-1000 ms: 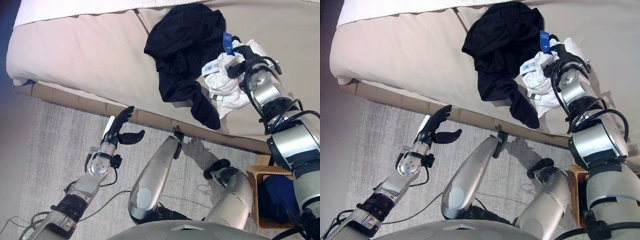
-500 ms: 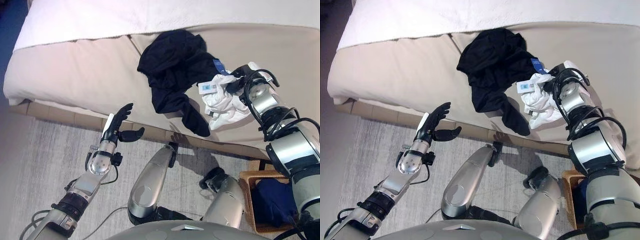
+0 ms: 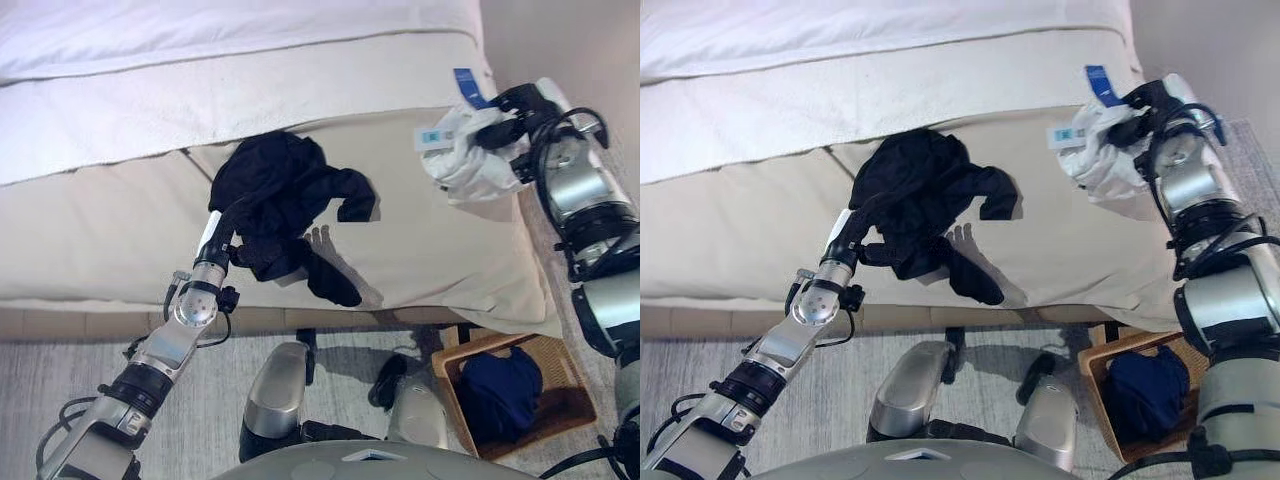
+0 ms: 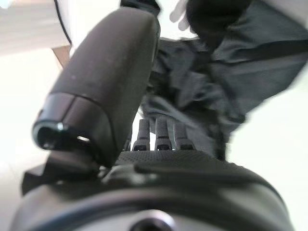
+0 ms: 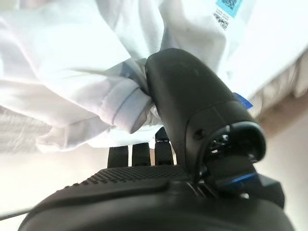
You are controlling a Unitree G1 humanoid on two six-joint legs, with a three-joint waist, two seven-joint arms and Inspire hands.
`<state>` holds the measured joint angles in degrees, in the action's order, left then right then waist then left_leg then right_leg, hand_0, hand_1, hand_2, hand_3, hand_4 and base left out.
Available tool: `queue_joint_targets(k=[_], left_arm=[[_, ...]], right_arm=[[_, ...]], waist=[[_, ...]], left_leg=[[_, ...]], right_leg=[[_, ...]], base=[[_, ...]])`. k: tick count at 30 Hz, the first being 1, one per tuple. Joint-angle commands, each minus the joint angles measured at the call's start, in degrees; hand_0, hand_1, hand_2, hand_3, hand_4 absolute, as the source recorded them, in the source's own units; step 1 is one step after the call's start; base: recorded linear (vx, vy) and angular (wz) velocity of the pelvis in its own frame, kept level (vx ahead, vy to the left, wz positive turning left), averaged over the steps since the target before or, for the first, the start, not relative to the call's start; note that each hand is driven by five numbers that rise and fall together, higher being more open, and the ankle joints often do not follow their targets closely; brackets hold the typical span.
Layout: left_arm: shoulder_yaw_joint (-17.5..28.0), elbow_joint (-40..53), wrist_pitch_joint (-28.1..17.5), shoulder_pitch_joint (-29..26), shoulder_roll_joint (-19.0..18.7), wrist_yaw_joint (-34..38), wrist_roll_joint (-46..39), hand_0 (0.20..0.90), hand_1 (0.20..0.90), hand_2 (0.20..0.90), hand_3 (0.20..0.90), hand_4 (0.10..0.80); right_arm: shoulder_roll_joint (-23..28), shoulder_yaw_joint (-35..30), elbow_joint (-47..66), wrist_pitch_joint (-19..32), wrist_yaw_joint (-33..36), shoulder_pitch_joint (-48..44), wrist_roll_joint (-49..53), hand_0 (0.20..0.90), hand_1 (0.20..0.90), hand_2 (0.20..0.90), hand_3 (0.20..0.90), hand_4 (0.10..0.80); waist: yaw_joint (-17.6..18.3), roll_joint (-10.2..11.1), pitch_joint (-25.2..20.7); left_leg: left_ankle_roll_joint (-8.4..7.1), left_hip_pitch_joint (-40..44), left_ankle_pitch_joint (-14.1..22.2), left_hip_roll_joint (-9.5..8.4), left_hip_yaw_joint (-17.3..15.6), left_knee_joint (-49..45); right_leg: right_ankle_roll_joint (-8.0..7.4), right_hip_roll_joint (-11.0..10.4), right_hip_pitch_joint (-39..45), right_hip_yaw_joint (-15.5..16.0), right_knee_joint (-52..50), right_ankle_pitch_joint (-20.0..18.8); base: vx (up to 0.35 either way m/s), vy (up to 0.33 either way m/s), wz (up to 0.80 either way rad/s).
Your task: Pick up the clothes from the bed and place them into the basket
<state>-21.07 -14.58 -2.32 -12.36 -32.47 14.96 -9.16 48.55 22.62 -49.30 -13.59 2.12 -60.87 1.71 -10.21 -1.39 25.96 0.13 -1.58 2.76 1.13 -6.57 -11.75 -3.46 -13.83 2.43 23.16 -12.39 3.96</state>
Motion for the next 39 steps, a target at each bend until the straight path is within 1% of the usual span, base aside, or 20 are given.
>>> queue_joint_targets(k=[1,3,8,9,11,13,14,15,16,19,22,24,26,28,30,33,39], left_arm=[[-0.44,1.51,-3.72,0.55,-0.42,0.36,2.58,0.9,0.9,0.9,0.9,0.8],[-0.36,0.78,-4.01,0.08,-0.47,0.28,2.82,0.9,0.9,0.9,0.9,0.8],[0.14,-0.57,-5.02,0.01,-0.52,-0.18,3.06,0.9,0.9,0.9,0.9,0.8],[0.27,-1.27,-5.28,-0.11,-0.52,-0.53,3.3,0.9,0.9,0.9,0.9,0.8],[0.16,-1.58,-5.46,-0.43,-0.6,-0.98,3.49,0.9,0.9,0.9,0.9,0.8],[-0.4,-2.58,-5.59,-1.6,-0.44,-1.44,3.63,0.9,0.9,0.9,0.9,0.8],[-0.62,-2.82,-5.34,-2.22,-0.39,-1.7,3.78,0.9,0.9,0.9,0.9,0.8],[-1.35,-3.74,-4.91,-4.01,-0.25,-1.63,3.44,0.9,0.9,0.9,0.9,0.8],[-1.48,-3.94,-4.93,-4.29,-0.21,-1.73,3.52,0.9,0.9,0.9,0.9,0.8],[-1.93,-5.84,-5.42,-5.73,0.97,-2.01,4.11,0.9,0.9,0.9,0.9,0.8],[-2.02,-5.61,-4.61,-6.45,1.39,-1.81,4.23,0.9,0.9,0.9,0.9,0.8],[-1.73,-6.0,-4.08,-6.9,1.85,-1.43,4.21,0.9,0.9,0.9,0.9,0.8],[-1.59,-5.84,-4.0,-6.68,2.17,-1.41,4.39,0.9,0.9,0.9,0.9,0.8],[-1.24,-5.36,-3.7,-6.45,2.22,-1.17,4.38,0.9,0.9,0.9,0.9,0.8],[-1.04,-4.98,-3.37,-6.46,2.29,-1.21,4.37,0.9,0.9,0.9,0.9,0.8],[-1.18,-4.7,-2.77,-6.79,2.55,-1.83,4.73,0.9,0.9,0.9,0.9,0.8],[-1.91,-3.83,-1.05,-7.46,2.21,-2.53,4.25,0.9,0.9,0.9,0.9,0.8]], right_arm=[[4.64,2.11,2.42,5.51,3.72,-0.38,0.84,0.3,0.3,0.3,0.2,0.1],[6.23,0.99,3.11,6.16,3.47,1.3,0.67,0.3,0.3,0.3,0.2,0.1],[8.14,-1.57,4.78,6.33,3.74,5.63,0.71,0.3,0.3,0.3,0.2,0.1],[8.47,-3.19,5.94,6.19,3.87,8.1,0.89,0.3,0.3,0.3,0.2,0.1],[8.65,-4.48,6.5,5.98,3.95,9.79,0.92,0.3,0.3,0.3,0.2,0.1],[8.58,-6.4,6.92,5.71,4.19,12.54,0.9,0.3,0.3,0.3,0.2,0.1],[8.5,-7.14,7.08,5.59,4.22,13.61,0.95,0.3,0.3,0.3,0.2,0.1],[8.46,-8.33,7.11,5.58,4.3,15.39,1.74,0.3,0.3,0.3,0.2,0.1],[8.46,-8.57,7.12,5.49,4.36,15.7,1.89,0.3,0.3,0.3,0.2,0.1],[8.29,-10.57,6.24,5.78,3.63,18.99,1.84,0.3,0.3,0.3,0.2,0.1],[7.97,-13.22,6.81,6.06,3.34,23.52,1.9,0.3,0.3,0.3,0.2,0.1],[6.85,-14.71,8.02,5.75,3.48,27.17,2.08,0.3,0.3,0.3,0.2,0.1],[6.21,-15.54,8.78,5.1,3.48,29.28,2.06,0.3,0.3,0.3,0.2,0.1],[5.48,-17.04,9.17,5.2,2.84,32.14,1.94,0.3,0.3,0.3,0.2,0.1],[4.56,-17.52,8.81,5.48,2.97,33.93,1.62,0.3,0.3,0.3,0.2,0.1],[3.37,-19.1,7.59,5.0,3.38,36.77,2.2,0.3,0.3,0.3,0.2,0.1],[2.39,-20.5,2.46,5.64,2.23,38.03,2.65,0.3,0.3,0.3,0.2,0.1]], waist=[[2.5,1.74,-15.23],[3.73,2.01,-16.49],[5.93,2.27,-17.97],[7.09,2.33,-18.58],[7.69,2.37,-18.9],[8.97,2.31,-19.34],[9.6,2.3,-19.51],[10.8,2.4,-19.71],[10.94,2.44,-19.85],[13.25,2.72,-20.44],[14.93,2.76,-20.57],[16.45,2.77,-20.25],[17.17,2.8,-19.95],[17.65,2.92,-19.78],[17.98,2.8,-19.55],[18.9,2.46,-19.41],[19.58,0.97,-19.11]], left_leg=[[-1.18,2.94,1.9,2.71,-4.86,4.42],[-1.52,4.38,1.17,2.98,-5.39,6.76],[-2.01,7.04,-0.04,3.48,-6.7,10.93],[-2.28,8.07,-0.62,3.83,-7.52,12.79],[-2.45,8.65,-1.05,3.97,-7.92,14.03],[-2.74,9.4,-1.7,4.18,-8.44,15.9],[-2.96,9.4,-1.9,4.32,-8.69,16.24],[-3.17,9.48,-1.99,4.48,-9.11,16.69],[-3.19,9.31,-2.15,4.49,-9.23,16.75],[-3.44,10.06,-1.92,5.0,-11.35,16.75],[-3.49,10.35,-1.65,5.01,-11.69,16.75],[-3.18,10.64,-1.18,4.64,-11.47,16.35],[-3.04,10.94,-0.75,4.5,-11.12,15.88],[-2.7,10.65,-0.13,4.03,-10.09,14.99],[-2.44,10.52,0.23,3.85,-9.47,14.64],[-2.66,10.44,0.32,4.36,-10.72,14.2],[-3.11,10.11,0.59,4.62,-11.33,13.91]], right_leg=[[-1.32,1.74,0.25,-1.76,1.02,0.8],[-1.87,2.34,0.8,-2.52,2.87,-0.04],[-2.39,3.57,1.81,-4.0,6.21,-1.51],[-2.53,4.19,2.09,-4.57,7.58,-2.09],[-2.53,4.67,2.31,-4.97,8.5,-2.44],[-2.57,5.63,2.54,-5.83,10.0,-3.0],[-2.52,6.11,2.55,-6.3,10.63,-3.23],[-2.44,6.88,2.5,-7.14,11.89,-3.71],[-2.38,6.98,2.31,-7.25,12.12,-3.95],[-2.28,7.85,2.24,-8.62,13.93,-4.81],[-2.04,8.82,1.69,-10.99,14.75,-5.34],[-1.71,9.89,0.95,-14.06,14.83,-5.56],[-1.6,10.29,1.0,-15.51,14.93,-5.6],[-1.48,10.8,0.58,-17.6,15.06,-5.97],[-1.45,11.15,0.26,-18.92,14.86,-5.99],[-1.44,11.17,-0.12,-19.41,14.91,-6.16],[-1.65,10.95,-0.86,-19.55,15.2,-6.42]], base=[[0.006,-0.057,-0.17],[0.002,-0.058,-0.17],[-0.007,-0.051,-0.22],[-0.007,-0.056,-0.33],[-0.014,-0.056,-0.23],[-0.028,-0.058,-0.33],[-0.068,-0.067,-0.43],[-0.068,-0.058,-0.35],[-0.055,-0.055,-0.31],[0.014,-0.053,-0.35],[0.01,-0.051,-0.44],[0.035,-0.05,-0.57],[0.058,-0.05,-0.34],[0.049,-0.068,-0.41],[0.017,-0.058,-0.24],[0.009,-0.054,-0.2],[0.003,-0.033,-0.14]])
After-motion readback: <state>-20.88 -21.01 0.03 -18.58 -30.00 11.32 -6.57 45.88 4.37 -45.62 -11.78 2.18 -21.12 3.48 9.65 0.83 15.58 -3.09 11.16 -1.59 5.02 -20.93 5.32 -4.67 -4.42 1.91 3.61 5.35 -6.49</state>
